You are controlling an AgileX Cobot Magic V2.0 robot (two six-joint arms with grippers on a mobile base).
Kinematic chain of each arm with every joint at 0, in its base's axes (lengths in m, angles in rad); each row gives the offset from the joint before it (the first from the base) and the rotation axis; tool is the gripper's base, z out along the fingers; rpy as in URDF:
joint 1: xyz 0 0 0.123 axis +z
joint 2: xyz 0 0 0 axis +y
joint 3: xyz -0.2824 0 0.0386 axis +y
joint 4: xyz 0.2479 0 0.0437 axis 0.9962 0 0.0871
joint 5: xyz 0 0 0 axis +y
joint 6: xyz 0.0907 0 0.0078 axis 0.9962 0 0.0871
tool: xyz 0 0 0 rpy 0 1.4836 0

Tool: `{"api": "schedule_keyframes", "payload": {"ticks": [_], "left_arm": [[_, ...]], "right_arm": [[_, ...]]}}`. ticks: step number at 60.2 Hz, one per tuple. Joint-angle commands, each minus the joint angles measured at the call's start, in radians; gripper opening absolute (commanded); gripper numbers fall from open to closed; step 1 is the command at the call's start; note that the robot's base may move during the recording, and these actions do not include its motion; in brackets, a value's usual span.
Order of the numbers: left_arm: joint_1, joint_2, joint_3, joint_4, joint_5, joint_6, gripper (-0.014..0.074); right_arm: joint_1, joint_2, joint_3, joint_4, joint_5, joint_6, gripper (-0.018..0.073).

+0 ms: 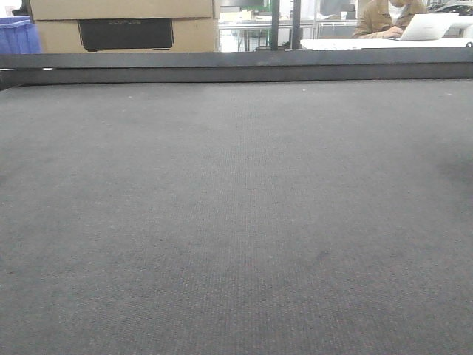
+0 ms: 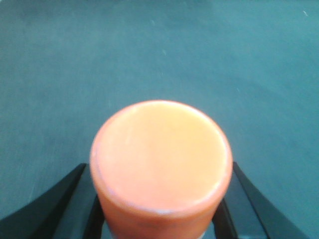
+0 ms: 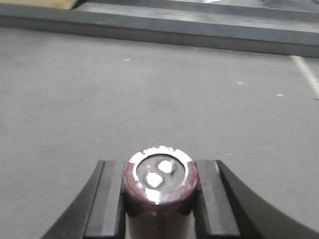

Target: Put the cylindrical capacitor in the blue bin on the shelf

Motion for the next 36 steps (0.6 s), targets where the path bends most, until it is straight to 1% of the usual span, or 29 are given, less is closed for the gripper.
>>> {"api": "schedule_keyframes", "payload": {"ticks": [1, 9, 16, 26, 29, 36], "left_arm": [[-0.006, -0.087, -0.006, 0.002, 0.082, -0.006, -0.0108], [-0.006, -0.223, -0.006, 0.008, 0.163, -0.006, -0.0108], [-0.006, -0.320, -0.006, 0.015, 0.215, -0.006, -0.0111], [-0.006, -0.395, -0.006, 0.045, 0.236, -0.006, -0.0111], [-0.006, -0.407, -0.006, 0.057, 0.236, -0.006, -0.0111], [-0.006, -0.423, -0.006, 0.059, 0.236, -0.006, -0.0111]], "right_arm": [[0.025, -0.037, 0.007, 0.000, 0.028, -0.002, -0.0162], [0.056, -0.114, 0.072, 0.031, 0.047, -0.002, -0.0162], [0.073, -0.217, 0.156, 0.033, 0.056, -0.002, -0.0162], [0.075, -0.367, 0.186, 0.033, 0.150, -0.002, -0.0162], [0.075, -0.408, 0.186, 0.033, 0.152, -0.002, -0.0162], [0.075, -0.516, 0.186, 0.033, 0.152, -0.002, -0.0162]]}}
